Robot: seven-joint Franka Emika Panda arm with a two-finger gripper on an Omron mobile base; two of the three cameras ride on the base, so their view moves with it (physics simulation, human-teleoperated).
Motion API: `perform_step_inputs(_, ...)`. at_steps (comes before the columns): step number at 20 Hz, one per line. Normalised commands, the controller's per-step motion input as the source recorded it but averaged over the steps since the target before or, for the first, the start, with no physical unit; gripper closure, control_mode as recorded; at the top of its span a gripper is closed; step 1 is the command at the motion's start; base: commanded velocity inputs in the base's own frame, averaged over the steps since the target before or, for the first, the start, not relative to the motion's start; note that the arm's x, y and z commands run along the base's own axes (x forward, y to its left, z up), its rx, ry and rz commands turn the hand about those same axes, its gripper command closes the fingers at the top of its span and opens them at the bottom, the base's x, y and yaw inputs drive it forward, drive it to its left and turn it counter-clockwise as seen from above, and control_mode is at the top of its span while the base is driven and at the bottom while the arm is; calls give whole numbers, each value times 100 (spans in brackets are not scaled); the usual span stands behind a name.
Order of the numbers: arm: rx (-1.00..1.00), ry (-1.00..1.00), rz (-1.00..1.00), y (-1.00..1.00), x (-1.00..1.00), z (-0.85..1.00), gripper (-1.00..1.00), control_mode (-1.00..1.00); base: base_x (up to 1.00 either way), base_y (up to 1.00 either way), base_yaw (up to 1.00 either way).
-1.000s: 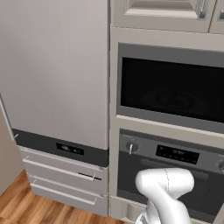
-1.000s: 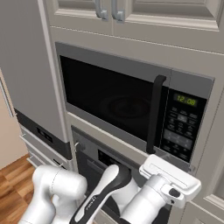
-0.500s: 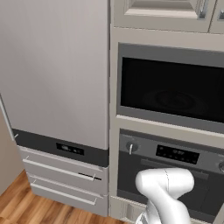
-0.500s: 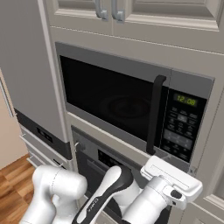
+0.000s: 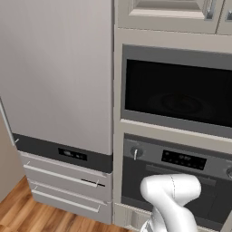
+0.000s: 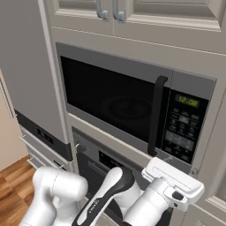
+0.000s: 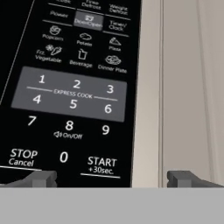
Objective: Pick the potato from the counter and place it in the microwave. Then turn on the microwave.
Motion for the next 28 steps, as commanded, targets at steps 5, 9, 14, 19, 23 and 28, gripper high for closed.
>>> perform_step_inputs(5,0,0,0,0,0,-3,-100,-100,0,0,0)
perform_step_inputs(9,0,0,0,0,0,-3,-100,-100,0,0,0)
perform_step_inputs(14,0,0,0,0,0,-1,-100,-100,0,0,0)
perform_step_inputs(19,0,0,0,11,0,-1,-100,-100,0,0,0)
perform_step_inputs(23,0,0,0,12,0,-5,-100,-100,0,0,0)
perform_step_inputs(28,0,0,0,15,14,-7,-100,-100,0,0,0)
